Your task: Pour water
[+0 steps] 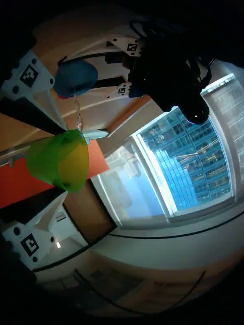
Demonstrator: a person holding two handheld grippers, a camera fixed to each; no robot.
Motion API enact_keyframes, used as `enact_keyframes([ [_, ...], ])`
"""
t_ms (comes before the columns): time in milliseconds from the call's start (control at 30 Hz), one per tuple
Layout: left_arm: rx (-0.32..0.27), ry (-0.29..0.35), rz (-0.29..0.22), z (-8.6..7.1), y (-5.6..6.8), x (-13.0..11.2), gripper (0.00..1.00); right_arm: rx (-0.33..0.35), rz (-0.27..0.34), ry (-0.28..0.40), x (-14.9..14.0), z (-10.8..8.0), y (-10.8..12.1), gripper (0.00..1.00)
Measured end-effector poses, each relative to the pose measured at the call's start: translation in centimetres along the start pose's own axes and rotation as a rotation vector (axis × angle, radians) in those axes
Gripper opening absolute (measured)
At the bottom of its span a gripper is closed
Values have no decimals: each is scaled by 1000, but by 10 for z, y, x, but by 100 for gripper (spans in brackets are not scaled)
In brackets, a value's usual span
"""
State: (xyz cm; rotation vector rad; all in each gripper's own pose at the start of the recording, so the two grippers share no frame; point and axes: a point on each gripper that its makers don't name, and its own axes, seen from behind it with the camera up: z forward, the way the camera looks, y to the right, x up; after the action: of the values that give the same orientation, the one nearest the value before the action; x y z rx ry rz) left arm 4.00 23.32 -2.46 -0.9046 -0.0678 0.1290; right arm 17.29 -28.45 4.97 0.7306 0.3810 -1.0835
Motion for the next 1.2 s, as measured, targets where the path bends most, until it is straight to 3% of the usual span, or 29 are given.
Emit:
enact_keyframes([
  [1200,-2,6,1,-3,0,1,86,-18,-139,7,6,1,10,88],
])
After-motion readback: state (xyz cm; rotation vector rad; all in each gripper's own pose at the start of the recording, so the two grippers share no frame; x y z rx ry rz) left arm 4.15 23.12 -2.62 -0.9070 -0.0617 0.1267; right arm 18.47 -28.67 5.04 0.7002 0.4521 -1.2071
